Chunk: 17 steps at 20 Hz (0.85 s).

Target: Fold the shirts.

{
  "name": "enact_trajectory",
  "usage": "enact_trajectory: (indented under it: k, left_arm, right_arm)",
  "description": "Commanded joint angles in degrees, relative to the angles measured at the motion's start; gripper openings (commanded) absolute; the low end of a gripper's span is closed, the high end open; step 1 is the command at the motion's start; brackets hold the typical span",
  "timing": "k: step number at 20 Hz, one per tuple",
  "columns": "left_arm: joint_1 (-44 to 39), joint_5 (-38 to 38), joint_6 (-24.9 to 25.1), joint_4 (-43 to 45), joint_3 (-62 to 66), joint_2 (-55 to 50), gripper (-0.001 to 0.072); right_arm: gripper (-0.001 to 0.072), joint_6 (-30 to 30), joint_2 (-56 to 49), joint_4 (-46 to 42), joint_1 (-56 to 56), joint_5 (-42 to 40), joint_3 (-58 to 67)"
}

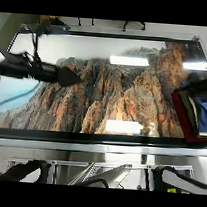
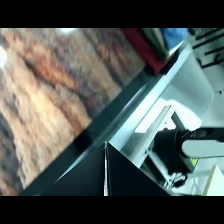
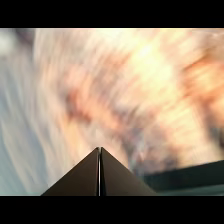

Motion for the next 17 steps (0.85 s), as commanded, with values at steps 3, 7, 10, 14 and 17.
enact_trajectory:
  k: [3, 7, 10, 14, 17]
  left_arm:
    - [-8.3, 13.5, -2.4, 5.3, -38.1, 19.5, 0.0014]
    - [-8.4, 14.7, -2.8, 5.4, -47.0, 25.4, 0.0014]
    - [-8.4, 15.6, -2.8, 5.4, -47.8, 27.6, 0.0015]
    - [-8.4, 15.6, -2.8, 5.4, -47.8, 28.1, 0.0014]
    - [-8.4, 15.6, -2.8, 5.3, -47.8, 28.1, 0.0015]
  right_arm:
    - [0.0017, 1.3, 18.7, -0.7, 27.3, -23.3, -39.8]
    - [0.0016, -1.4, 20.0, 1.9, 28.0, -25.2, -43.8]
    - [0.0017, -1.4, 20.0, 1.9, 28.0, -24.8, -43.8]
    - [0.0017, -1.4, 20.0, 1.9, 28.0, -24.8, -43.8]
    - [0.0017, -1.4, 20.0, 1.9, 28.0, -24.8, -43.8]
